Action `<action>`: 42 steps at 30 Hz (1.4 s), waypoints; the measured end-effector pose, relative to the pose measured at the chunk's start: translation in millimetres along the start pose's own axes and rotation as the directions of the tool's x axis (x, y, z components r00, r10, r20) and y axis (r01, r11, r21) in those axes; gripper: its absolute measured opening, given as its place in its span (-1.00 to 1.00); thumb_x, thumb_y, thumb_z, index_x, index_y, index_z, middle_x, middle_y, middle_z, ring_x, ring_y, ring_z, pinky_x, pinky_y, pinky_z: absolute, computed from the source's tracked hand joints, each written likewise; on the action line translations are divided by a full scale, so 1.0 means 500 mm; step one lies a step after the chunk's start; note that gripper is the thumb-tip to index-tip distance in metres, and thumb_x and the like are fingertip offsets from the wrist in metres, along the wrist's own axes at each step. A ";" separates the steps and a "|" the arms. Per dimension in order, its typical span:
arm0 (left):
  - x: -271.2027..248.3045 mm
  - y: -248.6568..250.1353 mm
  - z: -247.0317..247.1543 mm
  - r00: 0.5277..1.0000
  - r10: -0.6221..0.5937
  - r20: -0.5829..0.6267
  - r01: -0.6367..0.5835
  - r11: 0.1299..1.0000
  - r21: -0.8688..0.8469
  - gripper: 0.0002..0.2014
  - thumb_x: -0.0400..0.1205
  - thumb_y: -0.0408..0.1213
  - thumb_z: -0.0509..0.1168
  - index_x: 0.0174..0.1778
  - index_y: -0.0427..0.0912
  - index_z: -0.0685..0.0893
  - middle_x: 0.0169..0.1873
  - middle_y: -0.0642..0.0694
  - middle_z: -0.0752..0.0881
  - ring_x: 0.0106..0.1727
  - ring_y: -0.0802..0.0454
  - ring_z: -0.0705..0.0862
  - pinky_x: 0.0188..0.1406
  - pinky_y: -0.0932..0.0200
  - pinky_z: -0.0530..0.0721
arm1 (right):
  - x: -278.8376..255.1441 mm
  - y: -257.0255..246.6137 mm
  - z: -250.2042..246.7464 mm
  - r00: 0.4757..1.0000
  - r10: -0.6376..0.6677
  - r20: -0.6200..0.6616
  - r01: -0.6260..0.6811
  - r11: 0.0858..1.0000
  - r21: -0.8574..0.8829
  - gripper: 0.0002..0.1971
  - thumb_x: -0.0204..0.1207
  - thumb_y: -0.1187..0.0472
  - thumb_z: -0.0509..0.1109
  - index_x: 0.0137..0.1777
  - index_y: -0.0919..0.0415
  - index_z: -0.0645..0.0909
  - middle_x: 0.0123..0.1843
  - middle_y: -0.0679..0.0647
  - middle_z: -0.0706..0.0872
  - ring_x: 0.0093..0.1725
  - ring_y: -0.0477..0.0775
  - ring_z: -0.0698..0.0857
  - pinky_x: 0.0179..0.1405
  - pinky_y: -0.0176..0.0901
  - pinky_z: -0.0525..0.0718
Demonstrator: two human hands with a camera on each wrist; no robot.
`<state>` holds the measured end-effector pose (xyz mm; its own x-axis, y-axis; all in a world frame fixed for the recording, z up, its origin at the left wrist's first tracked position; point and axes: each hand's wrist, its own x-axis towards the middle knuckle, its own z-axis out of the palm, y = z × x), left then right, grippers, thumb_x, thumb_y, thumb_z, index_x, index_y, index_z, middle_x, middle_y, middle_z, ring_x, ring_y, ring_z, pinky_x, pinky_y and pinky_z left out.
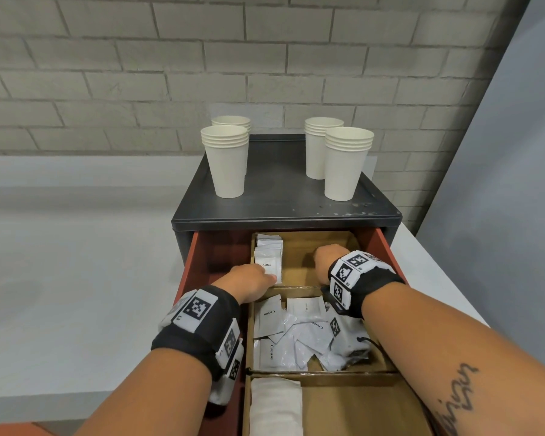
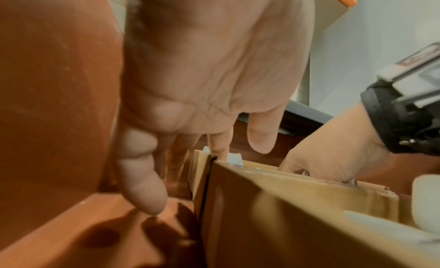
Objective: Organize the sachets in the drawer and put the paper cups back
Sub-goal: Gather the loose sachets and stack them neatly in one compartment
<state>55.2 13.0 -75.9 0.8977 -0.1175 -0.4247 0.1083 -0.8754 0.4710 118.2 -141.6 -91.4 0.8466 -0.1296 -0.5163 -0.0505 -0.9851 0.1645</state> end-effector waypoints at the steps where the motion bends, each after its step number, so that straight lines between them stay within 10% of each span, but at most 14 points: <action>1: -0.001 0.000 -0.002 1.000 0.004 -0.010 -0.004 1.000 0.017 -0.54 0.77 -0.13 -0.01 0.53 -0.31 0.36 0.51 -0.24 0.41 0.51 -0.17 0.38 0.49 0.03 0.33 | -0.025 0.002 0.000 0.999 -0.018 -0.037 0.020 0.998 0.058 -0.81 0.41 0.21 0.46 -0.01 0.27 0.66 0.16 0.20 0.70 0.15 0.25 0.70 0.17 0.01 0.68; 6: 0.020 -0.016 -0.006 0.986 0.032 -0.162 -0.050 0.993 -0.105 -0.61 0.66 -0.13 0.20 0.39 -0.18 0.52 0.38 -0.17 0.54 0.38 -0.15 0.50 0.41 -0.03 0.48 | -0.065 0.027 -0.011 0.968 0.011 -0.250 0.105 0.888 0.447 -0.76 0.51 0.29 0.36 0.16 0.29 0.65 0.12 0.19 0.71 0.11 0.17 0.71 0.10 -0.11 0.68; 11: 0.019 -0.011 -0.013 0.934 -0.011 -0.357 -0.166 0.872 -0.461 -0.81 0.63 -0.23 0.23 0.08 -0.19 0.66 -0.04 -0.12 0.68 -0.01 -0.04 0.63 -0.03 0.12 0.59 | -0.106 0.034 -0.008 0.942 -0.090 -0.323 0.325 0.473 0.819 -0.76 0.38 0.51 0.38 -0.10 0.15 0.60 -0.17 0.10 0.63 -0.16 0.09 0.66 -0.18 -0.16 0.68; 15: -0.015 0.020 -0.016 1.000 -0.012 0.015 0.019 0.584 -0.811 -0.69 0.66 -0.04 0.23 0.21 -0.15 0.57 -0.11 -0.17 0.63 -0.21 -0.04 0.64 -0.21 0.15 0.65 | -0.122 0.013 -0.003 0.939 -0.182 -0.293 0.301 0.021 0.953 -0.71 0.42 0.62 0.26 -0.16 0.20 0.60 -0.15 0.23 0.66 -0.14 0.15 0.67 0.03 0.03 0.68; 20: -0.040 0.018 -0.024 0.935 0.242 0.257 0.128 0.447 -0.885 -0.74 0.72 -0.11 0.13 0.19 -0.14 0.59 -0.08 -0.23 0.75 -0.26 -0.09 0.79 -0.41 0.19 0.78 | -0.140 -0.009 0.009 0.884 -0.337 -0.324 0.235 -0.280 0.931 -0.71 0.48 0.62 0.16 -0.06 0.25 0.55 -0.16 0.21 0.66 -0.18 0.14 0.69 -0.11 -0.04 0.68; 23: -0.041 0.017 -0.030 0.950 0.248 0.187 0.088 0.364 -0.927 -0.79 0.72 -0.37 0.13 0.23 -0.15 0.56 -0.09 -0.28 0.74 -0.28 -0.11 0.78 -0.45 0.24 0.76 | -0.145 -0.015 0.015 0.878 -0.333 -0.343 0.251 -0.289 0.924 -0.72 0.50 0.59 0.15 -0.06 0.23 0.55 -0.15 0.19 0.67 -0.22 0.10 0.69 -0.36 -0.18 0.71; 26: -0.032 0.014 -0.025 0.979 0.172 0.106 0.021 0.437 -0.899 -0.66 0.67 -0.54 0.16 0.30 -0.12 0.53 0.02 -0.25 0.72 -0.16 -0.08 0.74 -0.43 0.27 0.76 | -0.137 -0.018 0.021 0.903 -0.260 -0.341 0.286 -0.227 0.931 -0.71 0.51 0.59 0.18 -0.01 0.21 0.55 0.02 0.27 0.67 -0.09 0.16 0.69 -0.18 -0.04 0.71; 36: -0.012 0.002 -0.024 0.997 -0.062 -0.042 0.005 0.618 -0.786 -0.73 0.65 -0.34 0.29 0.27 -0.23 0.54 -0.13 -0.14 0.80 -0.35 0.12 0.72 -0.50 0.37 0.59 | -0.125 0.010 0.013 0.954 -0.046 -0.297 0.295 -0.057 0.954 -0.68 0.48 0.56 0.30 -0.06 0.08 0.60 0.10 0.20 0.65 0.14 0.22 0.68 0.07 -0.02 0.71; 39: -0.015 -0.003 -0.028 0.986 -0.049 -0.158 -0.066 0.759 -0.648 -0.96 0.60 -0.34 0.33 -0.10 -0.23 0.63 -0.17 -0.20 0.72 -0.39 0.07 0.60 -0.50 0.30 0.49 | -0.124 0.017 0.011 0.964 -0.012 -0.267 0.267 -0.025 0.963 -0.70 0.49 0.54 0.32 0.05 0.13 0.60 0.09 0.15 0.64 0.13 0.17 0.68 0.02 -0.07 0.72; 42: -0.015 -0.008 -0.032 0.951 -0.044 -0.307 -0.131 0.841 -0.525 -0.71 0.47 -0.47 0.28 -0.54 -0.21 0.40 -0.50 -0.14 0.44 -0.47 0.01 0.36 -0.43 0.17 0.32 | -0.118 0.024 0.010 0.969 0.034 -0.243 0.243 -0.007 0.970 -0.70 0.47 0.54 0.34 0.05 0.14 0.60 0.20 0.20 0.63 0.19 0.21 0.66 0.19 0.08 0.70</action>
<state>55.0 24.9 -62.0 0.9798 0.0707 -0.1869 0.1979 -0.4745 0.8577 64.8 -146.4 -63.2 0.9476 -0.1321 -0.2908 -0.3077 -0.1341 -0.9420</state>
